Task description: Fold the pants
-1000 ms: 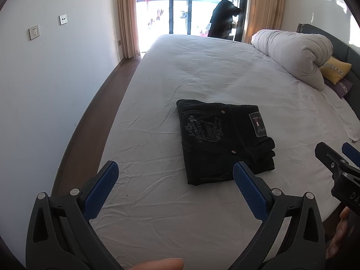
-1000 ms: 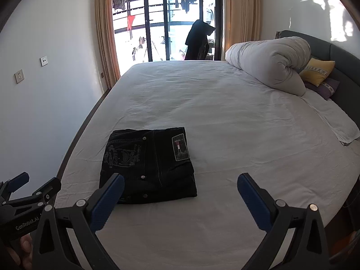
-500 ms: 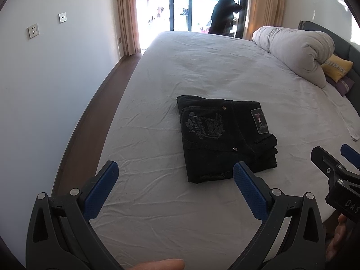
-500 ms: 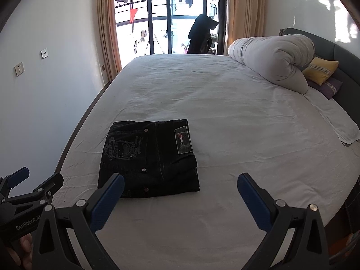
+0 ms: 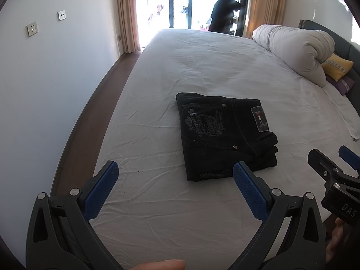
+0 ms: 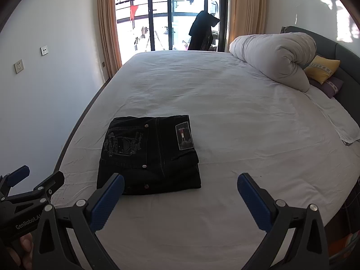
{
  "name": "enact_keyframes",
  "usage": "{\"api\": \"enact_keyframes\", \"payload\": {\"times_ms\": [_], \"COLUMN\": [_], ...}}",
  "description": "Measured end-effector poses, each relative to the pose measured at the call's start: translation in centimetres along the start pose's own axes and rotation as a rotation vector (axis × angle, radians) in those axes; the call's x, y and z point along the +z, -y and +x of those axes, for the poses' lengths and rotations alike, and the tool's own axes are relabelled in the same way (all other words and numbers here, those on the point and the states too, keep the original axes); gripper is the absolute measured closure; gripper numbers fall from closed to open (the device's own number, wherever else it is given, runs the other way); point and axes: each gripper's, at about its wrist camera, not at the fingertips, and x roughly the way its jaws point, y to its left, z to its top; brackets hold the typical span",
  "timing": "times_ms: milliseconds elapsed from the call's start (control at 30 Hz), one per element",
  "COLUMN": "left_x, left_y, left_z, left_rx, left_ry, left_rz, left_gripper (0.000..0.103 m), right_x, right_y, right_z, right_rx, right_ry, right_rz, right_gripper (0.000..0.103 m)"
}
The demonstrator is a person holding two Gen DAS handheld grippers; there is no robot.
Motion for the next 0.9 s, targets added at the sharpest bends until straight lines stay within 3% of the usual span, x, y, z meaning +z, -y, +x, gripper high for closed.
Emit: {"api": "enact_keyframes", "payload": {"times_ms": [900], "left_x": [-0.16], "left_y": [-0.05], "left_z": [0.34], "left_rx": [-0.009], "left_ry": [-0.007], "left_rz": [0.0], "left_gripper": [0.0], "right_x": [-0.45], "right_y": [-0.53], "right_z": [0.29], "right_rx": [-0.001], "right_ry": [-0.013], "right_rz": [-0.008], "right_gripper": [0.0]}}
